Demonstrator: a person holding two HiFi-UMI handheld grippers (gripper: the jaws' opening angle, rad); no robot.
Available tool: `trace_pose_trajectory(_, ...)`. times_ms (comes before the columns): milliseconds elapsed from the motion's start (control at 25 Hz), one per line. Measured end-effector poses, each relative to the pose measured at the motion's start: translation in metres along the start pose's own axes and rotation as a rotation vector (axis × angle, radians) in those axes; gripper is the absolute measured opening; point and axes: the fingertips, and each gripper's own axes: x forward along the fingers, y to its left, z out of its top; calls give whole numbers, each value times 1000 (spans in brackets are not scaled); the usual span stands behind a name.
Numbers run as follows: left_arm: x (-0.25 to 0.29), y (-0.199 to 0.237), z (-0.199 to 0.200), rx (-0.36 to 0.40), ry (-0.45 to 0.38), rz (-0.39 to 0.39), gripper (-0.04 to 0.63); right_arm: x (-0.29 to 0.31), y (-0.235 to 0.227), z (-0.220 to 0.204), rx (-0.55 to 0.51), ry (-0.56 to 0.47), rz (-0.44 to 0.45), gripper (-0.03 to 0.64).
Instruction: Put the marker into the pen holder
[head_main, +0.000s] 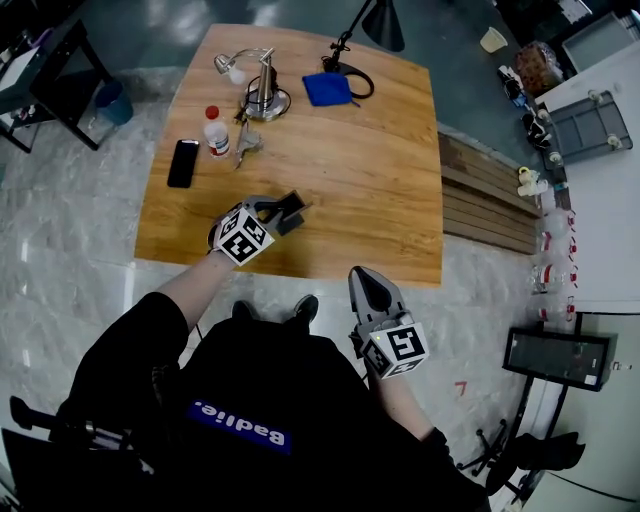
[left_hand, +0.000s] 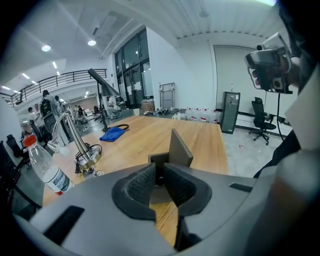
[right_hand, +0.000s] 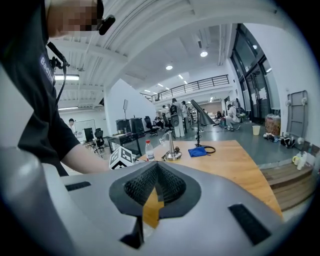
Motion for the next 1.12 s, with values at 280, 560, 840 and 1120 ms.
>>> trace_pose_trajectory(280,-62,-2,30,-68,-143,32,78,19,9,8,-53,12,78,3)
trace_pose_trajectory(560,-154,-47,92,-119,-376,-17,77,44,47,21,-96,-48,173,3)
trace_pose_trajectory(840,-215,-78,118,-147,-516,-88,11,55,86,32,-122,-89,211,3)
trace_pose_trajectory(1120,-238,-81,117,-146,-529,-80,9,57,109,33,-148,-108,242,3)
